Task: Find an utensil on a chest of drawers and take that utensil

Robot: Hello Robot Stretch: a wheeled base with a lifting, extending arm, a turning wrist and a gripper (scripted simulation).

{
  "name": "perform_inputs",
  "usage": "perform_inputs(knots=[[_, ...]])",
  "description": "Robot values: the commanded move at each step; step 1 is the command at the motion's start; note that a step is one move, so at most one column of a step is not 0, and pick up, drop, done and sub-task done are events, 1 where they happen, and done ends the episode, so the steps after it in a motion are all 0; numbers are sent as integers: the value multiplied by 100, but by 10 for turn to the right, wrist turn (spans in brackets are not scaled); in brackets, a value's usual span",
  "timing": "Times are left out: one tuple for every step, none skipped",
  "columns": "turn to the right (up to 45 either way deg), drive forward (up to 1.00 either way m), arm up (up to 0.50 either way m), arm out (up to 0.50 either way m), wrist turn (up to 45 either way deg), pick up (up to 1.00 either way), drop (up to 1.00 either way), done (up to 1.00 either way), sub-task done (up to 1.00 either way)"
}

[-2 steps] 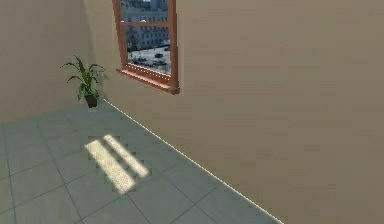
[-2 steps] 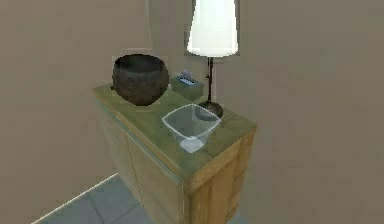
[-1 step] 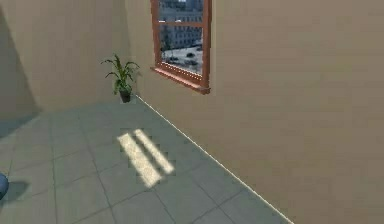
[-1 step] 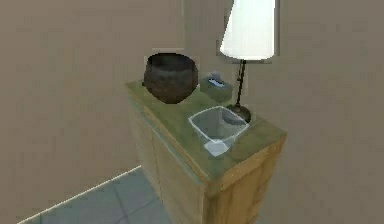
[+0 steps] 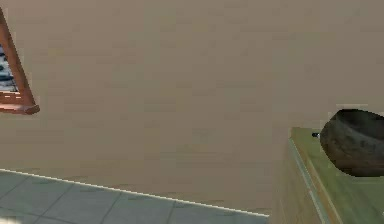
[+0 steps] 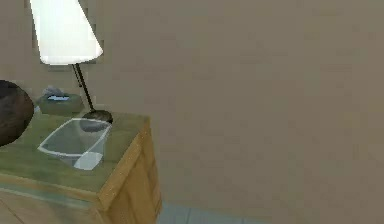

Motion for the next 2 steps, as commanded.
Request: perform_inputs(knots=[[150,0,0,0,0,0,0,0,0],[0,65,0,0,0,0,0,0,0]])
